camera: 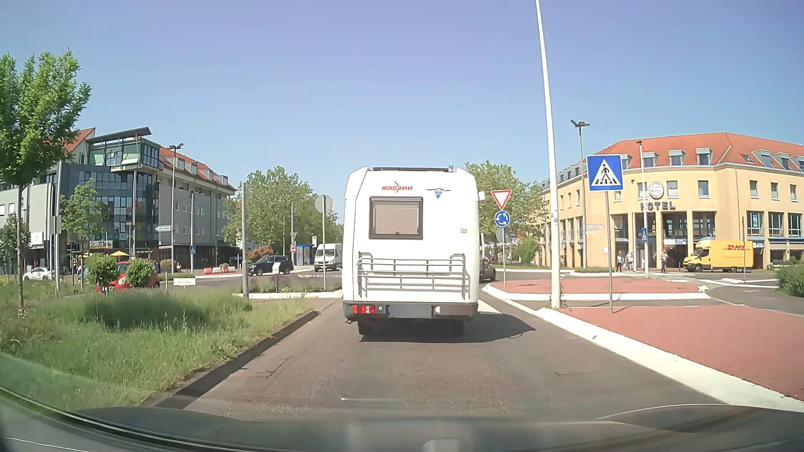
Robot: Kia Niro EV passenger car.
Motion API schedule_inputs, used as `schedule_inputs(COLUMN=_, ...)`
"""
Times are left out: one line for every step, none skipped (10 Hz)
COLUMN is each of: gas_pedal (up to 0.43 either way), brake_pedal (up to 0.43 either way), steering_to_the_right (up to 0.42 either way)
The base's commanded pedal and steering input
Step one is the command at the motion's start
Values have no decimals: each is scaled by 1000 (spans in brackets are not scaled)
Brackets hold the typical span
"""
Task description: Follow the waypoints while adhering to traffic rules and regulations
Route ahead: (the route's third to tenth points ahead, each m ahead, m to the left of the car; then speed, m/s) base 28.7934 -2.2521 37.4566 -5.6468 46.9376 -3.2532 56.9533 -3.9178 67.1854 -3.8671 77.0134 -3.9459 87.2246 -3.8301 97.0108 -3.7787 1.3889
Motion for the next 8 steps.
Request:
schedule_inputs(gas_pedal=0, brake_pedal=0, steering_to_the_right=0)
schedule_inputs(gas_pedal=0, brake_pedal=0, steering_to_the_right=2)
schedule_inputs(gas_pedal=0, brake_pedal=0, steering_to_the_right=4)
schedule_inputs(gas_pedal=20, brake_pedal=0, steering_to_the_right=5)
schedule_inputs(gas_pedal=47, brake_pedal=0, steering_to_the_right=6)
schedule_inputs(gas_pedal=59, brake_pedal=0, steering_to_the_right=6)
schedule_inputs(gas_pedal=59, brake_pedal=0, steering_to_the_right=6)
schedule_inputs(gas_pedal=59, brake_pedal=0, steering_to_the_right=6)
